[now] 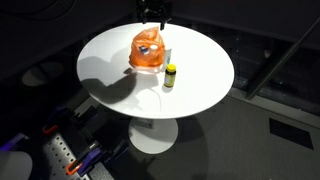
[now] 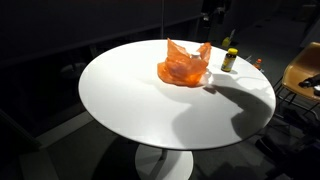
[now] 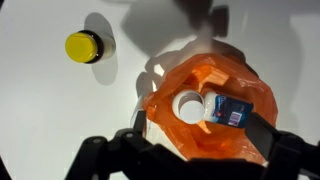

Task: Pick up the white container on the left and put it in the orange plastic bag.

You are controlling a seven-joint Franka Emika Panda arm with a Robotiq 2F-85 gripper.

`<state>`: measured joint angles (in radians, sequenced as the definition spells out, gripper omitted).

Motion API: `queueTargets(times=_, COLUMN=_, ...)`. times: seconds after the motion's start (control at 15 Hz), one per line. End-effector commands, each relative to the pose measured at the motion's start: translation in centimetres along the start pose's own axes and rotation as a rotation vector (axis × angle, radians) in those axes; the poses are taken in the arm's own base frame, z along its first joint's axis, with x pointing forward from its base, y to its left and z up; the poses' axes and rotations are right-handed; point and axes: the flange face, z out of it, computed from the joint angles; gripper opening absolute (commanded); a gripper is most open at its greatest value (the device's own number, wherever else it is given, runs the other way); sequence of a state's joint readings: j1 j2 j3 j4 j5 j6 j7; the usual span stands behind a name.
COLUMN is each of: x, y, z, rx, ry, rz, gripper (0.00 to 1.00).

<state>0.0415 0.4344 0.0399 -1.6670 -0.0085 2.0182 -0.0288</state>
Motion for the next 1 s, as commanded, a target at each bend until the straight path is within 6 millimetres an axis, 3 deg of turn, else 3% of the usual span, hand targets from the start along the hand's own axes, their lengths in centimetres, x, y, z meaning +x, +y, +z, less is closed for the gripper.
queueTargets(times=0.0, x=-4.7, y=0.9, z=-2.1, rx=-0.072, ry=-0.009, rz=0.086, gripper=1.0)
queueTargets(times=0.53, x=-11.2, y=2.4, z=-5.0, rx=-0.099, ry=0.018, rz=0.278, gripper=1.0)
queueTargets(times=0.8, x=-12.6, y=2.6, z=-5.3, rx=-0.099, ry=0.009, rz=0.298, gripper=1.0)
queueTargets(times=0.87, x=-11.4, y=2.3, z=-5.0, rx=-0.083, ry=0.002, rz=0.275, gripper=1.0)
queueTargets(times=0.93, x=-11.7, y=2.4, z=-5.0, rx=-0.083, ry=0.001, rz=0.277, gripper=1.0)
